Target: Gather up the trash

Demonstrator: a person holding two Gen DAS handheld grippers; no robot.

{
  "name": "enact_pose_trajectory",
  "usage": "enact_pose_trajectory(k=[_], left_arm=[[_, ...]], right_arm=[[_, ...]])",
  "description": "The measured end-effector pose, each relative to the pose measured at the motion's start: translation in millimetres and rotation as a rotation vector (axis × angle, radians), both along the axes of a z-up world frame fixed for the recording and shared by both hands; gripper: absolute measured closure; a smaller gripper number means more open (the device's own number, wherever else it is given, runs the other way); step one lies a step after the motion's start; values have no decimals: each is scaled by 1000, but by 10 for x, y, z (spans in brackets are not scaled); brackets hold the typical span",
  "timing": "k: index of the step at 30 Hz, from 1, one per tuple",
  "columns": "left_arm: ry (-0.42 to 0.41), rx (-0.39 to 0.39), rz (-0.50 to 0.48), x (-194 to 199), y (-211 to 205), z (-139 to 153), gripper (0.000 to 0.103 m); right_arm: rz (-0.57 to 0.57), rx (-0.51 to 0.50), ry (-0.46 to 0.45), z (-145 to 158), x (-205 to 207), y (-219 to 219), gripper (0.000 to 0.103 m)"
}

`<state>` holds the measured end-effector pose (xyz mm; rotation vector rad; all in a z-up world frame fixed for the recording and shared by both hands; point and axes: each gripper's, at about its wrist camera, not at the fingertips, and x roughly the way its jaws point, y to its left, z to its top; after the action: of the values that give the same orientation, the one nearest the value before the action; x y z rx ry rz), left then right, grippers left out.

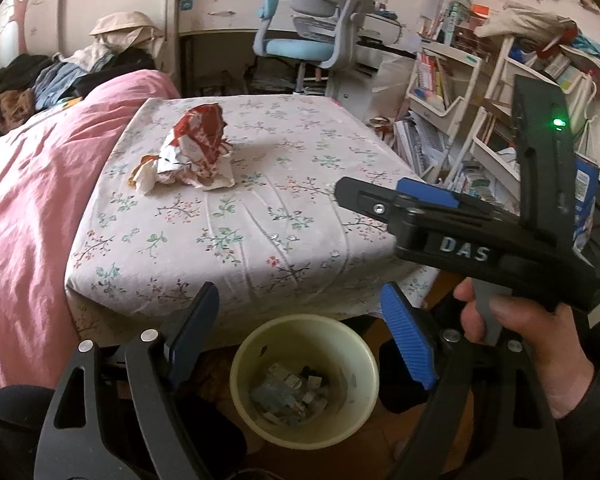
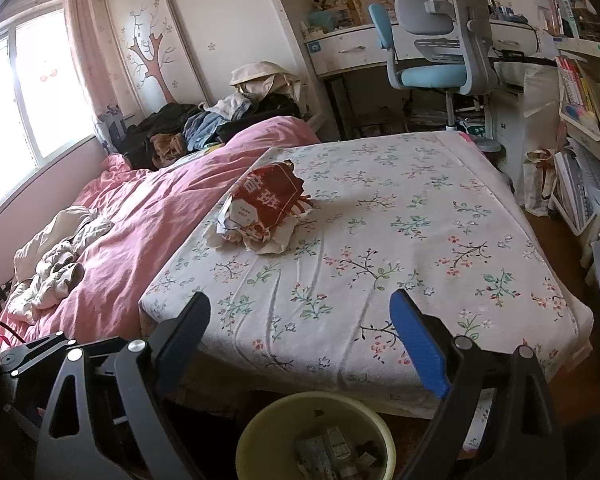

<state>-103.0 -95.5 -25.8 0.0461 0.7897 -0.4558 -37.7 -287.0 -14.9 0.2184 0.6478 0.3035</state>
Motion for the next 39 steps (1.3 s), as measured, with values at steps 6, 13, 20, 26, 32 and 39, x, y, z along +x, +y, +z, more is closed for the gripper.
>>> enact_pose_trajectory(k=[6, 13, 20, 26, 32, 39], left_arm=[[-7, -8, -40, -44, -32, 27, 22], [-3, -20, -47, -46, -26, 40, 21], [4, -36, -11, 9, 55, 50, 18], [19, -46, 35, 87, 131, 36, 18], [29, -39, 125, 177, 261, 14, 18], [62, -72, 208, 288, 434, -19, 18]], right_arm=[[-4, 0, 9, -24, 32, -5, 15], [0, -3, 23, -57, 65, 10, 15], [11, -7, 40, -89, 93, 54, 15], [16, -3, 53, -119, 123, 72, 15], [19, 3, 66, -141, 144, 84, 15], [13, 13, 67, -158, 174, 75, 15]])
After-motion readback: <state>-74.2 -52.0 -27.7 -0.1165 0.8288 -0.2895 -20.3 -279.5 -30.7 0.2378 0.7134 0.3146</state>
